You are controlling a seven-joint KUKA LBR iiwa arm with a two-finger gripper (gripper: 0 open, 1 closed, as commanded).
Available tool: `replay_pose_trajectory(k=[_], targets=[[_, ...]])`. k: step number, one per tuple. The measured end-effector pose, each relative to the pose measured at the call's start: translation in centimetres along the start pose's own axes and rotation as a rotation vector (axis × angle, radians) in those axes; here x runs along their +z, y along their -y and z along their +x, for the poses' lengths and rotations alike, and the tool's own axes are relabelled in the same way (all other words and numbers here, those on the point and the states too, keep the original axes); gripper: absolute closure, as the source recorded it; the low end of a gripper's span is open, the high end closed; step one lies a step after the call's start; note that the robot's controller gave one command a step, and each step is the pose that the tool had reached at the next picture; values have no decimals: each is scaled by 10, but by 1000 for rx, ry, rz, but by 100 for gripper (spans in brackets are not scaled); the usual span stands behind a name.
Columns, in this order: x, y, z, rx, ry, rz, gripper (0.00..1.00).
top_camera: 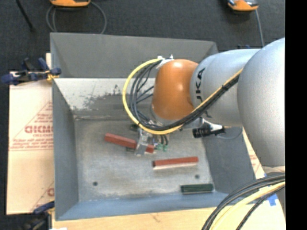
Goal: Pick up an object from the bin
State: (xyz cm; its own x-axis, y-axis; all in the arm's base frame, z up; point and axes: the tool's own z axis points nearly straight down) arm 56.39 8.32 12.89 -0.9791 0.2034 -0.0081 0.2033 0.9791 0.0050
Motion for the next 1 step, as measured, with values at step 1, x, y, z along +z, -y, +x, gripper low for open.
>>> replay_pose_trajectory(k=[1], targets=[[-8,-1,-1,-1,-2,0,100]])
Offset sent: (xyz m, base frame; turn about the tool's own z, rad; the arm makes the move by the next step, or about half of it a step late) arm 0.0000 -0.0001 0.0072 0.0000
